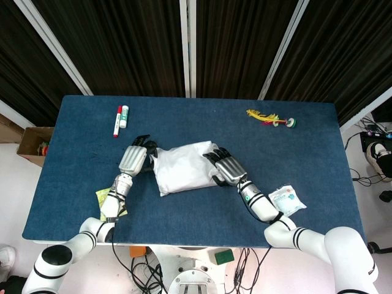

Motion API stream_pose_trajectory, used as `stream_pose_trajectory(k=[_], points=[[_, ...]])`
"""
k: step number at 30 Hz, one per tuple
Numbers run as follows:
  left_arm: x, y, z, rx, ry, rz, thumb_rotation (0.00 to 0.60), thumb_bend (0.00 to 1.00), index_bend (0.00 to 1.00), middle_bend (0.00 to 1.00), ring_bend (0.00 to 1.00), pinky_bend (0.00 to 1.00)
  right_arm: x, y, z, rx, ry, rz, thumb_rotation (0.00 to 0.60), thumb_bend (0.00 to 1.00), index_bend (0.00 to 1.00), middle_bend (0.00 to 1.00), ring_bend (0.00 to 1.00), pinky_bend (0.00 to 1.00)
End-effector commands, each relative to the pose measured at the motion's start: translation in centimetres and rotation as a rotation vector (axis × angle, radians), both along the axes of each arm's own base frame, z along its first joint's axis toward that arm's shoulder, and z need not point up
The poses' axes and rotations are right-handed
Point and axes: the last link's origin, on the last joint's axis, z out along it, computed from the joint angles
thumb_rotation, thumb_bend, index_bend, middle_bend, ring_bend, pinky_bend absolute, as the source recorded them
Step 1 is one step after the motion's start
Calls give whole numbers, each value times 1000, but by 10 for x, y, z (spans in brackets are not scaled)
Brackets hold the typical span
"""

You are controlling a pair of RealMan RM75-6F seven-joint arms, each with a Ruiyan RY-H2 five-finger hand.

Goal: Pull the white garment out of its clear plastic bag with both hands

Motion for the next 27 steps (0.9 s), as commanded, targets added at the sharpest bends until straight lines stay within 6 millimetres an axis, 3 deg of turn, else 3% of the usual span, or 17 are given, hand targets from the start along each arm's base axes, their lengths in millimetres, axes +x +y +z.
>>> stream_pose_trajectory(k=[1,7,19,27], points=[[-1,-1,0,-4,-1,2,600,511,666,314,108,115,-1,0,-1,-31,2,-3,600,300,283,229,30,87],[-1,-2,-1,-10,0,-2,600,511,666,314,108,115,-6,-2,10,-66,1,5,600,300,290,232,32,87],[-1,-4,2,-11,-2,-11,600,510,667,315,108,115,-14,-15,59,-106,-21,6,600,297,293,210,32,87],[1,-6,3,-14,7,-22,600,511,672,314,108,115,-5,-54,90,-157,124,41,600,299,291,203,32,87]])
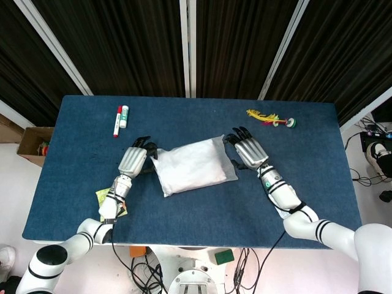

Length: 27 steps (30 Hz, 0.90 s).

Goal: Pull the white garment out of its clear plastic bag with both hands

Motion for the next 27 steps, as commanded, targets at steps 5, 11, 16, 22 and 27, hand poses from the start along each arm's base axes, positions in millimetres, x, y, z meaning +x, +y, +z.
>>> stream_pose_trajectory(k=[5,11,16,22,27], points=[[1,-1,1,0,1,3,600,510,672,314,108,115,22,-38,-3,-9,210,43,600,299,287,201,32,86],[-1,-2,2,1,2,10,600,510,674,314,108,115,36,-50,-31,-7,331,77,600,302,285,197,32,86],[-3,-3,2,-2,-1,21,600,511,673,314,108,116,42,-54,-50,4,356,68,600,318,282,199,32,86],[-5,-5,3,2,-6,24,600,511,673,313,108,115,42,-58,-59,-7,326,34,600,413,444,241,60,86],[-7,-5,4,0,-5,26,600,511,674,312,108,115,37,-57,-60,-17,295,29,600,459,622,308,104,106]])
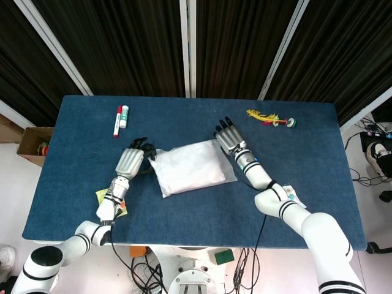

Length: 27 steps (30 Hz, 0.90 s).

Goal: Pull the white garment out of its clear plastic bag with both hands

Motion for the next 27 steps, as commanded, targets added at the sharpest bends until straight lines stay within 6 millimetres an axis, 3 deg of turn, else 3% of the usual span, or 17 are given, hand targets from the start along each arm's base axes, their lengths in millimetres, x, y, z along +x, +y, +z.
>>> stream_pose_trajectory(k=[1,7,13,23,27], points=[[0,0,0,0,0,1,600,511,674,312,108,115,-3,2,-2,-5,-18,2,600,464,650,324,115,112],[-4,-3,2,0,5,-4,600,511,675,311,108,115,-16,4,5,-44,-78,-6,600,477,774,393,156,127],[-12,-8,14,21,-9,-12,600,515,675,311,108,115,-40,6,32,-95,-143,-2,600,477,805,412,168,131],[-26,-18,47,81,40,-40,600,515,672,311,108,115,-126,22,114,-232,-139,-81,600,477,812,417,170,136],[-30,-20,58,103,52,-25,600,515,672,311,108,115,-157,30,135,-279,-138,-153,600,477,812,417,170,135]])
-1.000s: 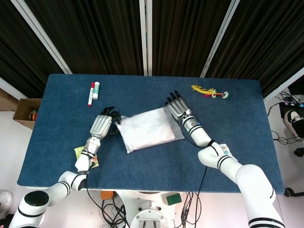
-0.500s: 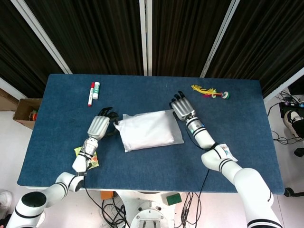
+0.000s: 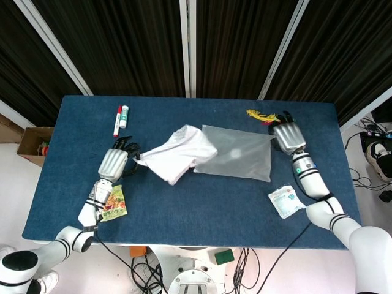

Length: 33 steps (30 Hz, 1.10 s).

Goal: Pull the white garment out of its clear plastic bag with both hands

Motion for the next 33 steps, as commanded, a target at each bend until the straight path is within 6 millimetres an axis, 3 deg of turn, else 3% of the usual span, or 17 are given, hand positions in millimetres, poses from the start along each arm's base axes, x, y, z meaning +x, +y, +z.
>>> stream_pose_trajectory(k=[1,6,11,13,14,16,17,18,23,29,33], points=[[-6,-3,13,29,14,18,600,515,672,311,108,115,-27,9,17,-35,-17,-69,600,477,812,417,169,135],[-11,-7,24,47,22,37,600,515,669,311,108,115,-50,18,20,-35,-35,-135,600,477,803,417,169,136],[-14,-12,33,67,34,59,600,515,654,310,108,115,-54,23,15,-8,-26,-146,600,462,649,374,146,129],[-16,-14,36,65,37,76,600,506,616,300,107,115,-56,24,14,16,-11,-168,600,405,448,277,81,77],[-17,-15,37,56,38,85,600,469,553,282,104,115,-56,25,15,27,-9,-176,600,383,358,239,53,53],[-16,-20,41,38,26,100,600,365,390,242,94,115,-55,31,18,51,-17,-187,600,329,82,119,2,3],[-15,-22,44,33,16,105,600,294,285,217,88,113,-53,34,22,55,-28,-187,600,320,34,89,0,0],[-14,-26,49,34,0,112,600,265,243,208,86,111,-52,40,27,58,-45,-186,600,307,0,50,0,0],[-22,-40,89,88,-32,157,600,192,189,193,82,107,-45,69,64,32,-127,-169,600,292,0,31,0,0],[-44,-68,143,197,7,218,600,191,199,193,82,108,-47,108,117,-66,-206,-139,600,314,0,112,0,0],[-58,-93,169,221,63,246,600,191,208,193,82,108,-50,137,144,-119,-253,-107,600,319,1,156,0,6]])
